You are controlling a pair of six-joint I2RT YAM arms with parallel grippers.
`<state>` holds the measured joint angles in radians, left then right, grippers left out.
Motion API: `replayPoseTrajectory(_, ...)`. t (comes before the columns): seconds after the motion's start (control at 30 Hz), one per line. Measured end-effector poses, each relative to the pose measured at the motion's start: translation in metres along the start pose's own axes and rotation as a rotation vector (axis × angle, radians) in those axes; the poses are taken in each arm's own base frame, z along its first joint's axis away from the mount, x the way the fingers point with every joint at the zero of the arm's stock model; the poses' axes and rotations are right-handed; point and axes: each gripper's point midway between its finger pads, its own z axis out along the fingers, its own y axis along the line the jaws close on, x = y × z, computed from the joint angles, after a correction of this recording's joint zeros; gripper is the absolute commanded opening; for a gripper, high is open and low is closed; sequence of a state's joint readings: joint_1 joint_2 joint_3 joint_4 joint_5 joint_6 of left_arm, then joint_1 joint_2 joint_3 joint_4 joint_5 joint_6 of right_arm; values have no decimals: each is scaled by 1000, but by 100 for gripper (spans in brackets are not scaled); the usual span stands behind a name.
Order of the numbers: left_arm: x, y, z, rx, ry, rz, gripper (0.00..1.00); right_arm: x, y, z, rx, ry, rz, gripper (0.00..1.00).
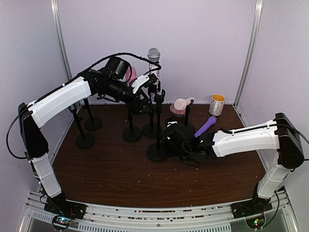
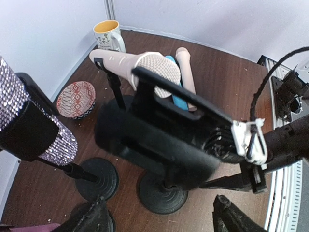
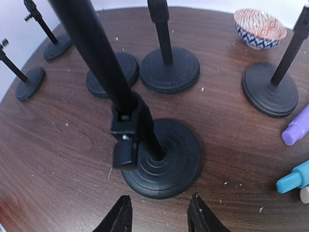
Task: Remove the microphone from the stand
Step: Unscrew the knob on the stand of the microphone stand.
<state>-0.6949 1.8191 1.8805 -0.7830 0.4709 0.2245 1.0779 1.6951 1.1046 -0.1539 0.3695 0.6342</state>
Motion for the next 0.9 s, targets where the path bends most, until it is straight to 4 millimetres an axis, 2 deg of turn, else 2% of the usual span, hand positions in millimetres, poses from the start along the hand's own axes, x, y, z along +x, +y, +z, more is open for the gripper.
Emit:
replayPoseTrajectory(0.07,5,-2,-4,-3,11,1,77,-12,-1,-12,-12,-31,-2,44)
replayPoseTrajectory(0.13,9,-3,-10,-5,18,3,77,-29,-1,-31,-47,-81,18,46)
replayPoseTrajectory(0.23,14,-6,-25,-15,24,2,77,-52,0,-58,-132,-154,85,46)
replayPoseTrajectory(0.3,16,-4,-37,-29,23,-3,77,-62,-1,-68,-200,-179,152,46)
replayPoseTrajectory(0.4,20,2,-56,-59,10,-16,78,-62,-8,-62,-284,-176,258,46)
replayPoseTrajectory(0.53,30,7,-75,-87,14,-43,79,-38,-14,-38,-354,-87,368,44)
replayPoseTrajectory(0.77,50,5,-101,-106,21,-84,80,-20,25,-9,-553,46,523,41)
replayPoseTrajectory(0.9,57,3,-112,-117,15,-92,80,-17,33,-1,-563,79,527,35)
